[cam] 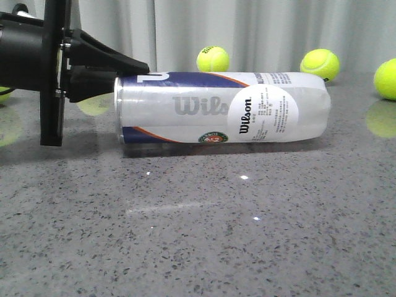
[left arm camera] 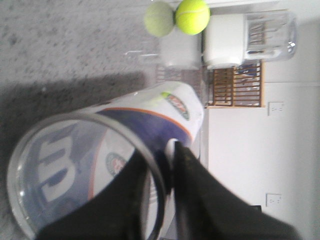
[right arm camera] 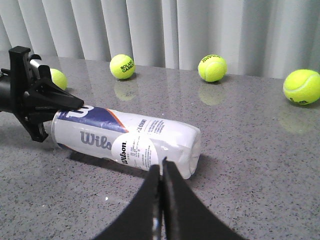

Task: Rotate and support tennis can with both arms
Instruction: 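Grasp the open end of the can with the left gripper, then lift the can with the left gripper and swing it upright, then set the can upright on the table and open the left gripper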

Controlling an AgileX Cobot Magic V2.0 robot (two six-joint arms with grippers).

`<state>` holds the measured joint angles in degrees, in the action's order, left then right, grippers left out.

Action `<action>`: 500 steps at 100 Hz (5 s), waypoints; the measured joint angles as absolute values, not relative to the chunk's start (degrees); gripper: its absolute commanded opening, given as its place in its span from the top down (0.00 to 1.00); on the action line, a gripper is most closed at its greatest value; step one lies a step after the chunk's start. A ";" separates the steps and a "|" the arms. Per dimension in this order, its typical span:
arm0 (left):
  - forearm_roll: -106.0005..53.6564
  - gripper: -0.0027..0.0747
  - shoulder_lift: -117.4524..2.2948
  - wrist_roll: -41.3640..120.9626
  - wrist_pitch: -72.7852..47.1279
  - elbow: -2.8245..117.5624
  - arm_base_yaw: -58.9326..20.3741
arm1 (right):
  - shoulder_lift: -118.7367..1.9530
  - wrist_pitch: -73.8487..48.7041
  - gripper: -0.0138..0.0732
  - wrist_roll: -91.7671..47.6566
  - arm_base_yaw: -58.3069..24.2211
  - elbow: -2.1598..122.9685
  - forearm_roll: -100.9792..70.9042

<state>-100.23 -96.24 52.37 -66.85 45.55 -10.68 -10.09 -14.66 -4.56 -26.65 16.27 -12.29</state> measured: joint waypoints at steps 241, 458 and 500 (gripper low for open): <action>-2.00 0.60 -80.15 -1.74 -72.41 91.46 -44.03 | -10.09 -14.68 0.91 -4.56 -26.65 16.27 -12.29; 11.89 0.99 -37.47 -8.14 -64.52 52.68 -51.34 | -10.09 -14.68 0.91 -4.56 -26.65 16.27 -12.29; 18.90 0.99 -29.58 -9.20 -57.46 47.72 -48.69 | -10.09 -14.68 0.91 -4.56 -26.65 16.27 -12.29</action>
